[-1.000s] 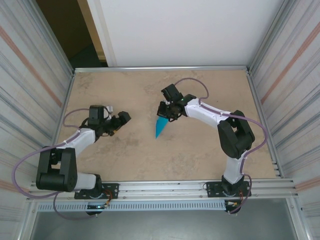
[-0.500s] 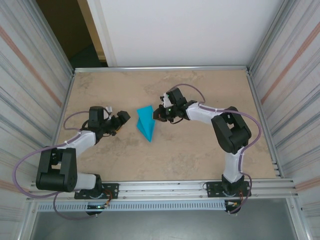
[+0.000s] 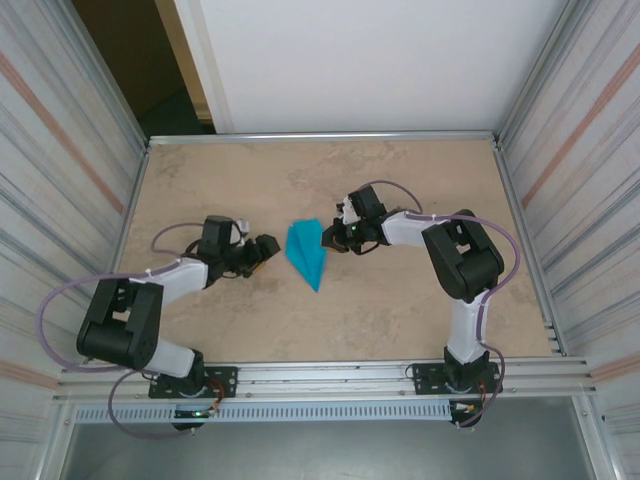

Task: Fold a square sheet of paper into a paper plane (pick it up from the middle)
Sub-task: Turn over a paper plane at the center of the table.

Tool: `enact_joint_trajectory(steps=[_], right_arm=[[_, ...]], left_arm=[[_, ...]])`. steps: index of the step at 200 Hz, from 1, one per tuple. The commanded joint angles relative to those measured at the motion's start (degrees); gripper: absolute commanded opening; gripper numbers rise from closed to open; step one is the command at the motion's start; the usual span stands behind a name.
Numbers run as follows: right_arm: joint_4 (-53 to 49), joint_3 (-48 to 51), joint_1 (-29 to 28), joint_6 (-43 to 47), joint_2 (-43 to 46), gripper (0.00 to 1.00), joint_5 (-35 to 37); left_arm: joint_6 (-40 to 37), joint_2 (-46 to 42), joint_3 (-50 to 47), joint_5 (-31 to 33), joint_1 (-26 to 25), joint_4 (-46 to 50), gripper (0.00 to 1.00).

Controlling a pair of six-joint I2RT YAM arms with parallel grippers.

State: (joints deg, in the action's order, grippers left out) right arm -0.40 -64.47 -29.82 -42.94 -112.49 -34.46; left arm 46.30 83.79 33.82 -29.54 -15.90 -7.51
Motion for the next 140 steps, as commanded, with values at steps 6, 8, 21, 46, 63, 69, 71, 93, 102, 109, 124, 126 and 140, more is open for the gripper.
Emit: enact_joint_trajectory(steps=[6,8,21,46,63,69,71,93,102,109,124,126,140], right_arm=[[0.4,0.96,0.55,1.41,-0.41,0.08,0.55],[0.4,1.0,0.56,1.44,-0.44,0.08,0.67],[0.06,1.08,0.56,1.62,-0.44,0.08,1.23],[0.05,1.28,0.6,1.87,-0.54,0.08,1.38],[-0.11,1.19,0.64,1.86,-0.85,0.07,1.49],[-0.04,1.27,0.64,1.84,-0.93,0.07,1.5],[-0.08,1.27,0.64,1.81,-0.92,0.07,1.5],[0.05,1.36,0.73,1.89,-1.0,0.07,1.38],[0.04,1.36,0.73,1.94,-1.08,0.07,1.33],[0.01,1.36,0.73,1.96,-1.15,0.07,1.39],[0.03,1.32,0.82,1.94,-1.15,0.07,1.33],[0.05,1.35,0.86,1.9,-1.13,0.07,1.35],[0.05,1.41,1.0,1.87,-0.82,0.07,1.48]], left_arm=[[-1.7,3.28,3.95,-0.26,-2.51,-0.13,0.67],[-1.71,3.7,4.14,-0.34,-2.68,-0.27,0.66],[-1.41,5.55,5.14,-0.7,-3.46,-0.88,0.63],[-0.48,8.9,6.96,-2.58,-4.37,-3.33,0.54],[-0.45,11.1,8.55,-2.65,-4.66,-3.3,0.47],[-0.43,11.76,8.9,-2.8,-4.71,-3.46,0.45],[-0.43,12.01,9.09,-2.87,-4.7,-3.47,0.44],[-0.46,14.58,10.81,-3.92,-4.75,-3.61,0.36],[-0.51,15.5,11.45,-4.7,-4.8,-3.74,0.33],[-0.59,16.08,11.99,-4.92,-4.75,-3.74,0.31],[-0.47,17.14,12.92,-5.31,-4.75,-3.59,0.25],[-0.52,17.29,13.04,-5.34,-4.75,-3.51,0.24],[-0.81,17.63,13.54,-5.05,-4.75,-2.69,0.16]])
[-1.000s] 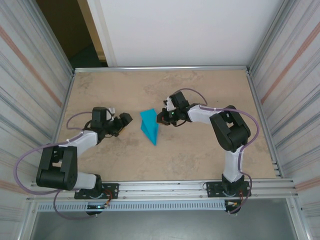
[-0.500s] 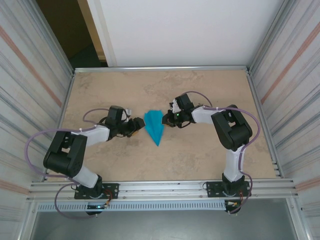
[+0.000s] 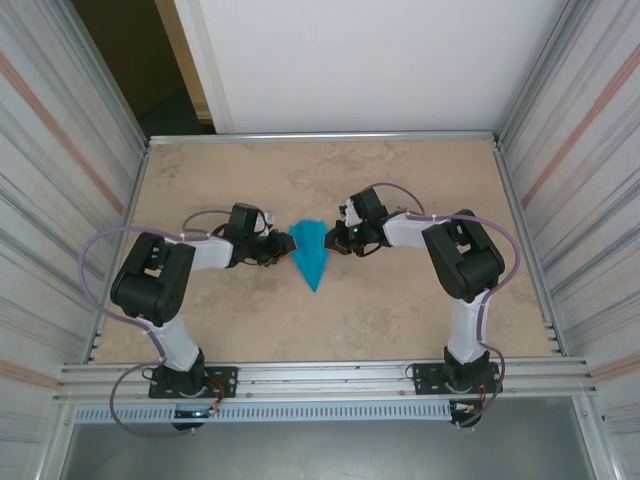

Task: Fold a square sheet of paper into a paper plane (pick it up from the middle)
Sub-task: Turn over a paper plane at the center of the table.

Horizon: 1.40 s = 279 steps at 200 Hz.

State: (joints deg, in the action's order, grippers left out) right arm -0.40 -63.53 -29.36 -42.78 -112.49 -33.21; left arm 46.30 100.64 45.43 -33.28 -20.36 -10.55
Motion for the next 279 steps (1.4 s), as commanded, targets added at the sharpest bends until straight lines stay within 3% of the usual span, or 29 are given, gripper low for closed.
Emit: enact_joint_trajectory(steps=[1,39,96,186,216,251,279], right_arm=[[0.05,0.49,0.54,1.69,-0.77,0.07,0.24],[0.2,1.25,1.54,1.49,2.4,0.05,1.44],[-0.62,3.36,2.12,1.88,6.12,0.04,5.05],[-4.47,1.56,1.52,1.72,1.25,0.08,5.3],[-5.93,0.78,1.39,1.82,2.52,0.13,6.02],[-8.67,1.56,0.44,3.35,8.64,0.36,10.45],[-12.37,0.67,-2.39,4.9,10.93,0.4,13.34]], left_arm=[[-0.79,0.83,1.98,-1.29,-0.29,0.44,0.16],[-2.94,-1.53,2.83,1.29,-0.12,4.98,0.02],[-2.73,-7.3,0.24,6.36,-0.13,4.87,0.02],[-1.72,-1.31,-0.15,4.23,-0.34,2.17,0.03],[-2.13,-1.06,-0.06,3.89,-0.42,2.46,0.03],[-2.44,-0.87,0.53,2.88,-0.39,2.46,0.03],[-2.23,-0.88,0.58,2.59,-0.42,2.46,0.03]])
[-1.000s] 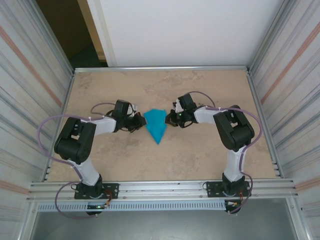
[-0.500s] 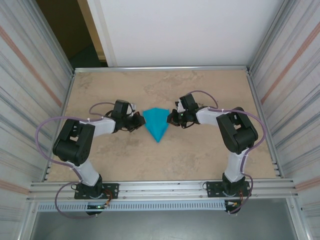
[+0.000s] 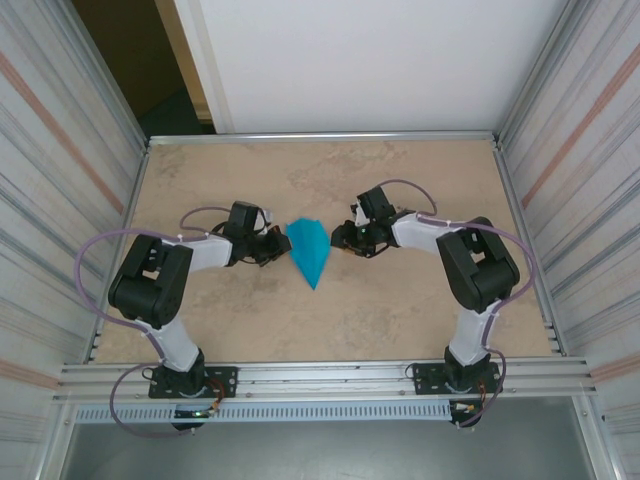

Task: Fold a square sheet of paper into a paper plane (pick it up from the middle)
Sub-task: Turn over a paper plane at the center of the table, then move the paper plane to the top-center of the table.

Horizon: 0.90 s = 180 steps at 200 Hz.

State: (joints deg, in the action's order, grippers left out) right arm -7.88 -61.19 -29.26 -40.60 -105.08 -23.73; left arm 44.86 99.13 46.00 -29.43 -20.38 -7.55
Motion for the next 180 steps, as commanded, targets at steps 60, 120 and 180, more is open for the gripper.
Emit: enact_joint_trajectory(steps=[60,120,180], right_arm=[[-7.1,-5.05,-9.46,2.02,-0.81,0.4,5.52],[-7.62,-7.47,-10.39,1.98,-3.12,0.4,5.58],[-9.13,-8.43,-10.11,4.14,-1.88,0.48,11.17]], left_arm=[[-0.8,0.53,0.06,-1.59,-0.46,-0.45,0.03],[-0.74,0.47,0.07,-1.77,-0.44,-0.45,0.03],[-0.78,0.67,0.24,-1.97,-0.45,-0.38,0.03]])
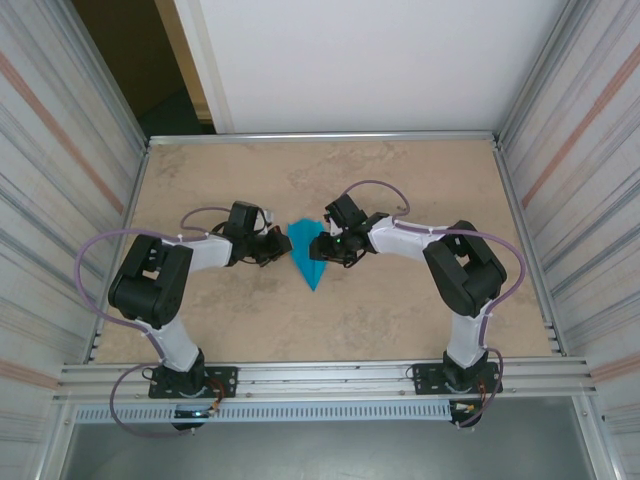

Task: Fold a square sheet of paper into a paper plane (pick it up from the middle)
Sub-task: Move the paper plane to the top-center of the table.

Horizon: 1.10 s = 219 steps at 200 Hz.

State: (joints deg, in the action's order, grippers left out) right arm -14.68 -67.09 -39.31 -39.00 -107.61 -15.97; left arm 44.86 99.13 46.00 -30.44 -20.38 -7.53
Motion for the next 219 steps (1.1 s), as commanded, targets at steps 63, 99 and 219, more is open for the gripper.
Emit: enact_joint_trajectory(steps=[63,99,219], right_arm=[[-1.07,-3.14,-0.28,4.11,-1.31,0.51,-3.14],[-2.03,-2.69,-1.12,3.86,-1.41,0.52,-2.36],[-4.18,-3.27,-1.11,4.06,-0.8,0.59,2.34]], left_arm=[[-0.74,0.95,0.24,-1.16,-0.44,-0.71,0.03],[-0.74,1.01,0.34,-1.34,-0.48,-0.73,0.03],[-0.74,0.53,0.08,-1.64,-0.49,-0.91,0.03]])
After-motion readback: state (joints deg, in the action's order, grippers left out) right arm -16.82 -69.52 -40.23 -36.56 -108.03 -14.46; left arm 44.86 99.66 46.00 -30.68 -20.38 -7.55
